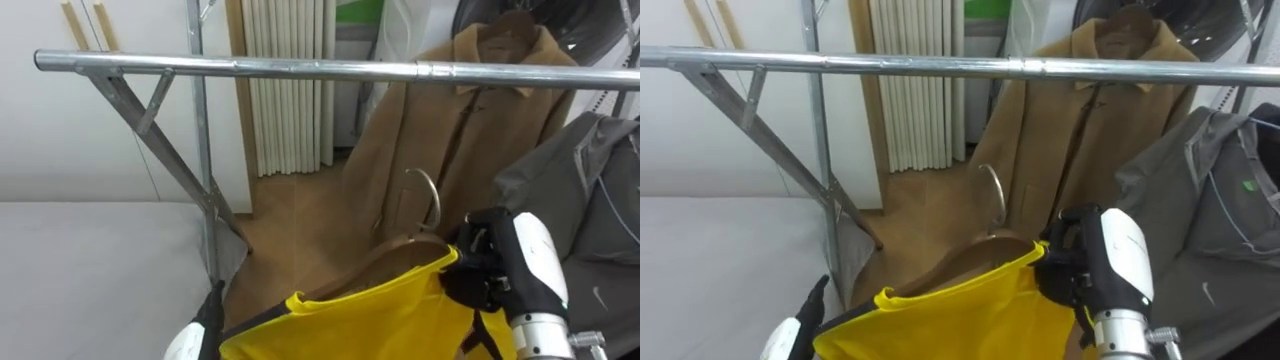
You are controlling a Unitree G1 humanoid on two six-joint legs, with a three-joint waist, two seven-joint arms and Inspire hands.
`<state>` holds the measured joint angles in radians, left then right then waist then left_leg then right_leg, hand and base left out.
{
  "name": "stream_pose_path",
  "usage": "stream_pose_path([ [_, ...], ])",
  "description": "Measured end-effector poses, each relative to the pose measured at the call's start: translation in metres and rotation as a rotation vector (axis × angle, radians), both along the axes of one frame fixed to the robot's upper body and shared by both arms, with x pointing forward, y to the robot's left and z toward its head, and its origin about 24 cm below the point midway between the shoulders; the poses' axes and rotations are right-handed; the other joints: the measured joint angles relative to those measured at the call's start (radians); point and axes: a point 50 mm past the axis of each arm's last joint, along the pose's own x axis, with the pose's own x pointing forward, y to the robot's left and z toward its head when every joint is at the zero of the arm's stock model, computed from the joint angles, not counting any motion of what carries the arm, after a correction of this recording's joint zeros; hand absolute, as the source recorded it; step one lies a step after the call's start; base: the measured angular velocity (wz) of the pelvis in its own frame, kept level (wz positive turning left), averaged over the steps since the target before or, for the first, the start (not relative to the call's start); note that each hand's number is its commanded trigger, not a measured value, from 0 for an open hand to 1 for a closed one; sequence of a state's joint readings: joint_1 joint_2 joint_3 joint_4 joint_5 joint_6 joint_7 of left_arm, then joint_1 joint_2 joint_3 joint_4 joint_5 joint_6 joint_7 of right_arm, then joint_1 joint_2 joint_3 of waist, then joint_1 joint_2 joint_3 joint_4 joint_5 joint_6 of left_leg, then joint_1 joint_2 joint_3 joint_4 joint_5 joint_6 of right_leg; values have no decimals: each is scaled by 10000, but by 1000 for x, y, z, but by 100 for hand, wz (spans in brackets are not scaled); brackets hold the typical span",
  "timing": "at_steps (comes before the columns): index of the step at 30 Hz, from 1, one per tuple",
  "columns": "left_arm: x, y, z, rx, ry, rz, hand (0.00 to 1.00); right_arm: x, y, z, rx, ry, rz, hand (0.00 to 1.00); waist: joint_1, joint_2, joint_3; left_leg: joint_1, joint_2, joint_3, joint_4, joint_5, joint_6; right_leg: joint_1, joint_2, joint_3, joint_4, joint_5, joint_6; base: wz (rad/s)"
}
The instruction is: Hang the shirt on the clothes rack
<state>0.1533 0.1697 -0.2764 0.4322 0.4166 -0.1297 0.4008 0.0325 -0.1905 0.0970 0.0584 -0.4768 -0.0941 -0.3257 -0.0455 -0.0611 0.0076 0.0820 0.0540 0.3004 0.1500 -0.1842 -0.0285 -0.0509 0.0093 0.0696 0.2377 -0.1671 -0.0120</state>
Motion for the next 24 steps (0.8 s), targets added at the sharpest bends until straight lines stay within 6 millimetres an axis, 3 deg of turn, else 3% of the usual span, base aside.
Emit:
stream_pose_path([
  [9,-19,10,-26,105,1586,347,0,0,-1,3,-87,-87,-31,100,41,-20,-18,-3,43,-13,-12,0,-1,-17,17,-241,-10,46,-76,-1],
  [16,-34,12,-35,87,2253,365,0,1,1,16,-29,-645,77,100,263,-19,-21,19,43,-26,-14,1,-3,-24,-8,-361,-30,64,-90,4],
  [24,-44,16,-45,209,3071,466,0,1,1,17,183,-669,71,100,423,33,-51,-5,39,-105,-15,0,-7,28,-42,-483,-164,128,-72,3],
])
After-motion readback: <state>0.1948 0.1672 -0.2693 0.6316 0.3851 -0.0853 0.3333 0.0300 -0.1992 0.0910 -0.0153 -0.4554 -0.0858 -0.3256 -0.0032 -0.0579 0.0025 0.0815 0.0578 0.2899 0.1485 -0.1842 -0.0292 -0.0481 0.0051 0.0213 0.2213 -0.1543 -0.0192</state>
